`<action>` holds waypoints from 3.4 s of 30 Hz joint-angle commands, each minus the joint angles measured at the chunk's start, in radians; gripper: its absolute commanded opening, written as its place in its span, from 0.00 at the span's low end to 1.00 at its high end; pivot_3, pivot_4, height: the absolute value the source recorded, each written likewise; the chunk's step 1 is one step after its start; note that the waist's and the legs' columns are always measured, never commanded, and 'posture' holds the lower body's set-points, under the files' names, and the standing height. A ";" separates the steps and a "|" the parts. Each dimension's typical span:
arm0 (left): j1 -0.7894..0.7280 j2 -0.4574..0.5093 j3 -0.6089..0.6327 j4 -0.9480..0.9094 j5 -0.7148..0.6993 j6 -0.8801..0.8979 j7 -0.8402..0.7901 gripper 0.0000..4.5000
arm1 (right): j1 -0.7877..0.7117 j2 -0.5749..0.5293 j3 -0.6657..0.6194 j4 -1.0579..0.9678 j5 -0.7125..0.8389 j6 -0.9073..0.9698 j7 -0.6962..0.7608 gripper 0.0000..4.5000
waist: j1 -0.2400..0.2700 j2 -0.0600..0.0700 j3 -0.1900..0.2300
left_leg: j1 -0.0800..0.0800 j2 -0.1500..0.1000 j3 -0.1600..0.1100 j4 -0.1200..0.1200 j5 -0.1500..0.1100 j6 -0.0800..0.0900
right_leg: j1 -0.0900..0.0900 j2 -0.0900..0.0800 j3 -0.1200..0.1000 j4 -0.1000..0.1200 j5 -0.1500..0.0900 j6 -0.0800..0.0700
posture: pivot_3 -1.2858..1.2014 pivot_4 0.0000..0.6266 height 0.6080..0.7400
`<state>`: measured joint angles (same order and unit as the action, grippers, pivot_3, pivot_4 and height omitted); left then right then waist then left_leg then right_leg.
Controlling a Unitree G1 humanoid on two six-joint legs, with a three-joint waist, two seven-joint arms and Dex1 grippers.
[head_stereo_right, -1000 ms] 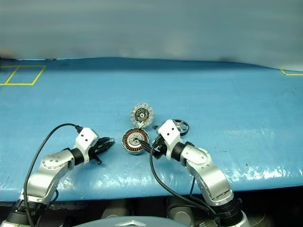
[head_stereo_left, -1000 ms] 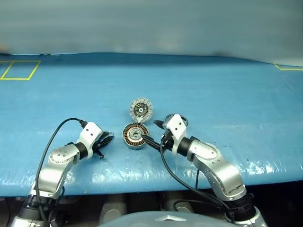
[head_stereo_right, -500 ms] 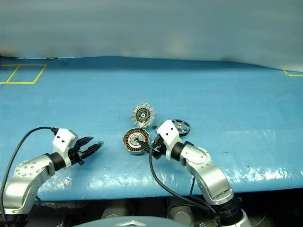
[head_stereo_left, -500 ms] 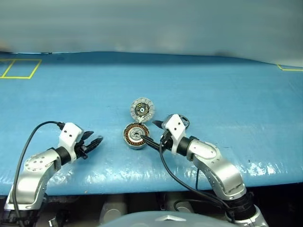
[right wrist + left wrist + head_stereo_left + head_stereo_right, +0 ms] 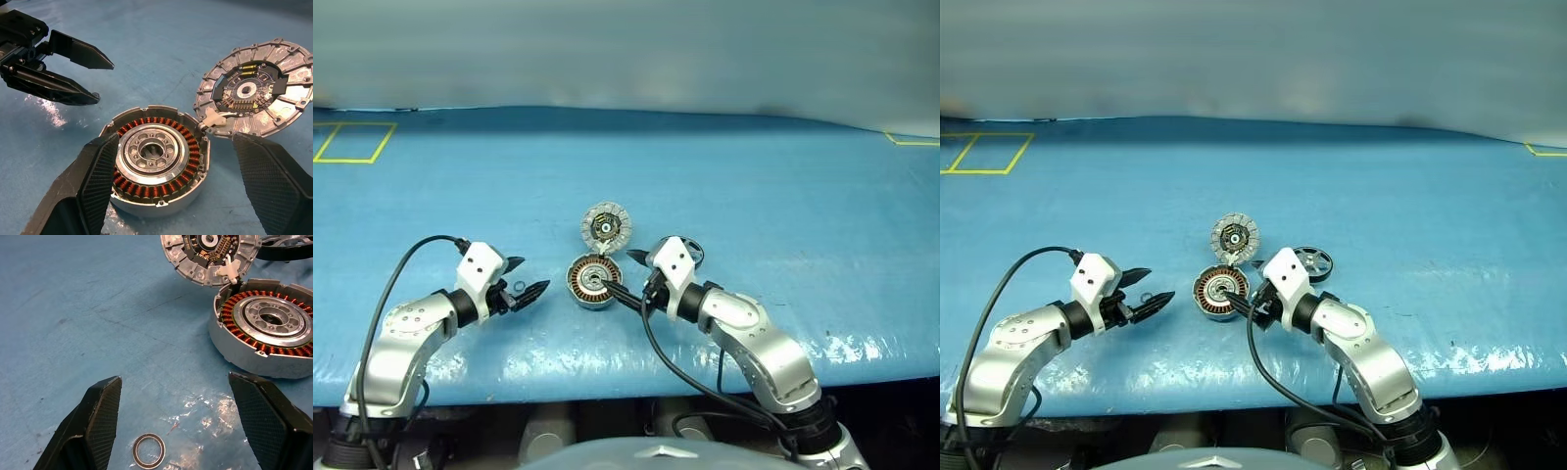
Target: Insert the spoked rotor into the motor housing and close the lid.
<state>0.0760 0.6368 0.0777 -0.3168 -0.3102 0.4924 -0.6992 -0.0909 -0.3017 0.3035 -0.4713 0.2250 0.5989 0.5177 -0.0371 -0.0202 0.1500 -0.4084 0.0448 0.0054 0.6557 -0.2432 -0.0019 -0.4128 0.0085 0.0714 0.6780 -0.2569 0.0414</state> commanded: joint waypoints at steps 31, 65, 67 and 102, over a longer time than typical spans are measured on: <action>0.322 -0.034 0.174 -0.146 -0.067 -0.014 0.063 0.84 | 0.020 0.009 0.009 -0.021 0.021 -0.021 -0.014 0.87 | 0.001 0.000 0.000 | -0.001 0.001 0.000 0.002 0.000 0.000 | 0.000 -0.002 0.000 0.000 -0.003 -0.004 | 0.52 0.24 1.00; 0.143 -0.102 0.066 0.018 0.069 -0.102 0.151 0.84 | 0.001 0.007 0.023 0.001 0.016 -0.019 -0.009 0.87 | 0.001 0.000 0.000 | -0.001 0.001 0.000 0.004 0.000 0.000 | 0.000 -0.001 0.000 0.000 -0.002 -0.004 | 0.52 0.24 1.00; 0.117 -0.101 0.041 0.059 0.089 -0.115 0.147 0.84 | 0.000 0.011 0.026 0.003 0.015 -0.022 -0.009 0.87 | 0.002 -0.001 0.000 | -0.001 0.000 0.000 0.004 0.000 0.000 | 0.000 -0.001 0.000 0.000 -0.002 -0.003 | 0.52 0.24 1.00; 0.167 -0.042 0.007 0.004 0.073 -0.049 0.071 0.14 | 0.011 0.033 0.043 0.015 0.009 -0.030 -0.030 0.87 | -0.002 0.002 -0.001 | 0.004 0.002 0.001 0.001 0.000 0.000 | 0.003 -0.002 0.001 0.001 -0.003 -0.004 | 0.52 0.24 1.00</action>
<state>0.2336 0.5956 0.0745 -0.2996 -0.2374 0.4241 -0.6339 -0.0698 -0.2719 0.3464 -0.4430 0.2334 0.5923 0.4814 -0.0393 -0.0185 0.1485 -0.4047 0.0463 0.0067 0.6572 -0.2432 -0.0016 -0.4099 0.0066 0.0730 0.6788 -0.2596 0.0373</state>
